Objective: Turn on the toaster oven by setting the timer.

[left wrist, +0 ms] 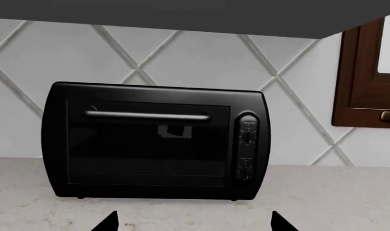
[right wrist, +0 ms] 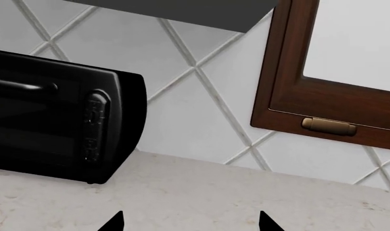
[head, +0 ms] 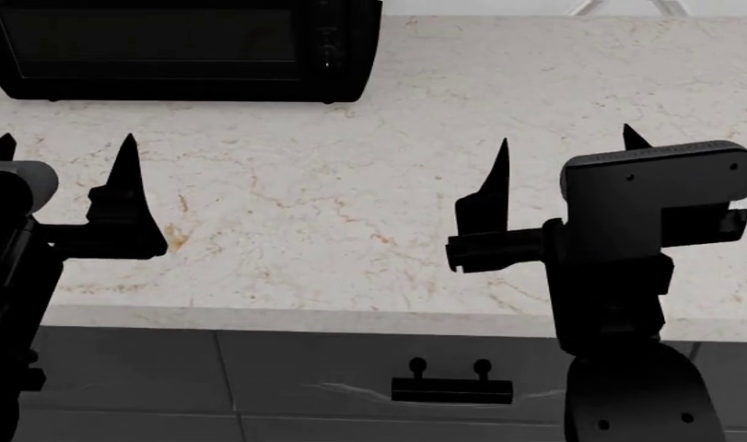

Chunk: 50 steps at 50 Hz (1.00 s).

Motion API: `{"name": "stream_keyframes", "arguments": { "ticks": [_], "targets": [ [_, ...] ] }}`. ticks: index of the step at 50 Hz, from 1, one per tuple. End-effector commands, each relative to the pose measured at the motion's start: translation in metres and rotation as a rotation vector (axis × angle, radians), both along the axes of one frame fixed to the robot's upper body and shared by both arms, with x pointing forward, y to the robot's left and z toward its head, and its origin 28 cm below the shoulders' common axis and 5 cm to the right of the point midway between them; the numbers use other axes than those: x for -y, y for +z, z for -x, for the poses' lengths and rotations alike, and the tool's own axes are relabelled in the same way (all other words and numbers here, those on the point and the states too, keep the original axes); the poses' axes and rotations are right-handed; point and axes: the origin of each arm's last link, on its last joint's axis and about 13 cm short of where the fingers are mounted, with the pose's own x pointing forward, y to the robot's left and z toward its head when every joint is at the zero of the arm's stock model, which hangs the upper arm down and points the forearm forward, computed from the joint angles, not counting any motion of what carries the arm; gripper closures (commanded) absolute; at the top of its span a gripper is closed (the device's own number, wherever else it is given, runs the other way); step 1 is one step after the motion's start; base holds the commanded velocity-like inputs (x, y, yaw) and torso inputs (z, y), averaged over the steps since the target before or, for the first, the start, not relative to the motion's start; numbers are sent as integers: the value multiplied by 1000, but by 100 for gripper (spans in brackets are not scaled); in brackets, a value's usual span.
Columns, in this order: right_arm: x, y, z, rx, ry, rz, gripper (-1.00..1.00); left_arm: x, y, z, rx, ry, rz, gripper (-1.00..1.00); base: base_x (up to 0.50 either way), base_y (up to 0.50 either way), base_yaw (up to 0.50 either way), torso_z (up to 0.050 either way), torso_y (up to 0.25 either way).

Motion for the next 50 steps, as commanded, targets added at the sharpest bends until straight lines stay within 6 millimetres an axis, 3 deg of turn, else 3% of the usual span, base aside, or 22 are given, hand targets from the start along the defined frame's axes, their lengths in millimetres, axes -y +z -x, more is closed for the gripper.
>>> {"name": "stream_keyframes", "arguments": {
  "ticks": [1,33,50],
  "targets": [
    [3,12,-10,-6,-2,6,-100,-2,12,-8,-3,5,15,-100,0,457,0,0,0],
    [2,6,-9,-10,9,4,-100,-3,9,-6,-8,8,16,-100,0,454,0,0,0],
    [4,5,-6,-6,-7,-9,-100,-3,8,-4,-9,4,19,-100,102,0,0,0,0]
  ]
}}
